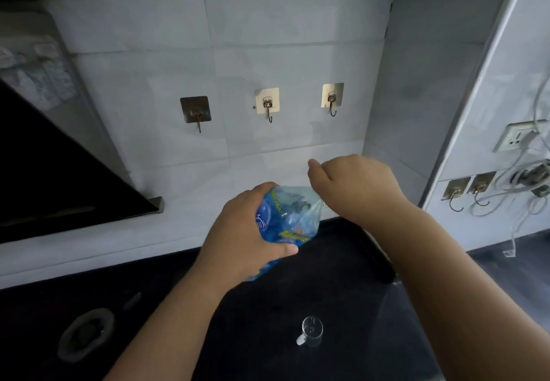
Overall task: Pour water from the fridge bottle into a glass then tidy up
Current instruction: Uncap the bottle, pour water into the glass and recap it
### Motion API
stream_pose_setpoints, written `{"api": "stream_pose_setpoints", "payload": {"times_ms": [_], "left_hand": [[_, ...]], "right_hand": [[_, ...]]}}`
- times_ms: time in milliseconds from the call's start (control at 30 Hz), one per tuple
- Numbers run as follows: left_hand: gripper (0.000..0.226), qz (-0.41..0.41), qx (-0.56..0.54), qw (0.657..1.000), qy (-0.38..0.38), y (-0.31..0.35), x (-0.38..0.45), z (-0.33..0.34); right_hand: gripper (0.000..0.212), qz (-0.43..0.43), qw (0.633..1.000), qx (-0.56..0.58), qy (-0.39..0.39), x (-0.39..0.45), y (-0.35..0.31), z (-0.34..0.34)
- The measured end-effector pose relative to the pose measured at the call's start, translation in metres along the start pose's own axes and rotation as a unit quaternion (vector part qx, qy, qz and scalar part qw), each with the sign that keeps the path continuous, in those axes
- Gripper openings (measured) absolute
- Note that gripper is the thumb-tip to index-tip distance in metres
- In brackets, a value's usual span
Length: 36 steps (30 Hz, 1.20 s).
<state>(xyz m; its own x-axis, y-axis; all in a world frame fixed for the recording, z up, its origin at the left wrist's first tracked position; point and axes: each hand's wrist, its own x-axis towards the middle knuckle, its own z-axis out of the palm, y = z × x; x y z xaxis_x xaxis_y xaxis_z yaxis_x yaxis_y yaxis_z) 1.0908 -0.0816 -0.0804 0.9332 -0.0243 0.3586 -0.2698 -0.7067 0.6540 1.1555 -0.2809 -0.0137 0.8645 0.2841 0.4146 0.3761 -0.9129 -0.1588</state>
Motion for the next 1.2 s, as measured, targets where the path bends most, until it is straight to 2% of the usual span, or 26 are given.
{"api": "stream_pose_setpoints", "payload": {"times_ms": [33, 100, 167, 233, 300, 333, 367, 400, 500, 567, 633, 733, 833, 967, 1100, 1200], "left_hand": [[0.091, -0.016, -0.045, 0.998, -0.03, -0.001, 0.0, -0.004], [0.095, -0.032, -0.103, 0.99, -0.085, -0.002, 0.003, -0.01], [0.096, -0.035, -0.113, 0.989, -0.092, 0.002, 0.006, -0.008], [0.094, -0.037, -0.091, 0.994, -0.052, 0.009, 0.008, 0.002], [0.091, -0.033, -0.033, 0.999, 0.003, 0.017, 0.011, 0.018], [0.089, -0.032, -0.002, 0.999, 0.022, 0.019, 0.012, 0.025], [0.088, -0.033, 0.022, 0.999, 0.032, 0.022, 0.015, 0.031], [0.089, -0.037, 0.039, 0.998, 0.036, 0.024, 0.018, 0.036], [0.084, -0.05, 0.007, 0.998, 0.04, 0.035, 0.024, 0.046], [0.084, -0.057, -0.02, 0.997, 0.042, 0.046, 0.029, 0.051], [0.089, -0.063, -0.024, 0.997, 0.042, 0.053, 0.033, 0.055], [0.092, -0.067, -0.014, 0.996, 0.05, 0.064, 0.037, 0.063], [0.09, -0.067, -0.002, 0.995, 0.079, 0.07, 0.038, 0.072], [0.086, -0.08, -0.002, 0.992, 0.099, 0.071, 0.036, 0.084], [0.086, -0.09, -0.005, 0.991, 0.097, 0.074, 0.033, 0.09], [0.082, -0.093, -0.007, 0.991, 0.099, 0.074, 0.035, 0.094]], "right_hand": [[0.059, -0.078, 0.995, 0.006, 0.06, -0.001, 0.003, 0.001], [0.05, -0.229, 0.96, 0.033, 0.159, -0.002, 0.016, 0.007], [0.047, -0.292, 0.937, 0.074, 0.179, -0.001, 0.031, 0.012], [0.046, -0.26, 0.952, 0.115, 0.116, 0.003, 0.04, 0.016], [0.051, -0.127, 0.979, 0.155, -0.028, 0.009, 0.048, 0.015], [0.058, -0.048, 0.98, 0.159, -0.107, 0.013, 0.053, 0.013], [0.064, 0.002, 0.976, 0.147, -0.161, 0.017, 0.057, 0.011], [0.069, 0.02, 0.975, 0.125, -0.182, 0.019, 0.06, 0.011], [0.071, -0.003, 0.986, 0.112, -0.123, 0.023, 0.067, 0.005], [0.065, -0.078, 0.988, 0.126, -0.051, 0.024, 0.079, 0.003], [0.058, -0.179, 0.972, 0.149, -0.009, 0.026, 0.097, 0.002], [0.048, -0.248, 0.948, 0.197, -0.035, 0.032, 0.122, 0.003], [0.039, -0.241, 0.932, 0.256, -0.088, 0.036, 0.134, 0.003], [0.015, -0.231, 0.893, 0.362, -0.136, 0.036, 0.142, 0.003], [0.027, -0.235, 0.876, 0.397, -0.143, 0.037, 0.143, 0.003], [0.028, -0.217, 0.867, 0.428, -0.133, 0.037, 0.142, 0.002]]}}
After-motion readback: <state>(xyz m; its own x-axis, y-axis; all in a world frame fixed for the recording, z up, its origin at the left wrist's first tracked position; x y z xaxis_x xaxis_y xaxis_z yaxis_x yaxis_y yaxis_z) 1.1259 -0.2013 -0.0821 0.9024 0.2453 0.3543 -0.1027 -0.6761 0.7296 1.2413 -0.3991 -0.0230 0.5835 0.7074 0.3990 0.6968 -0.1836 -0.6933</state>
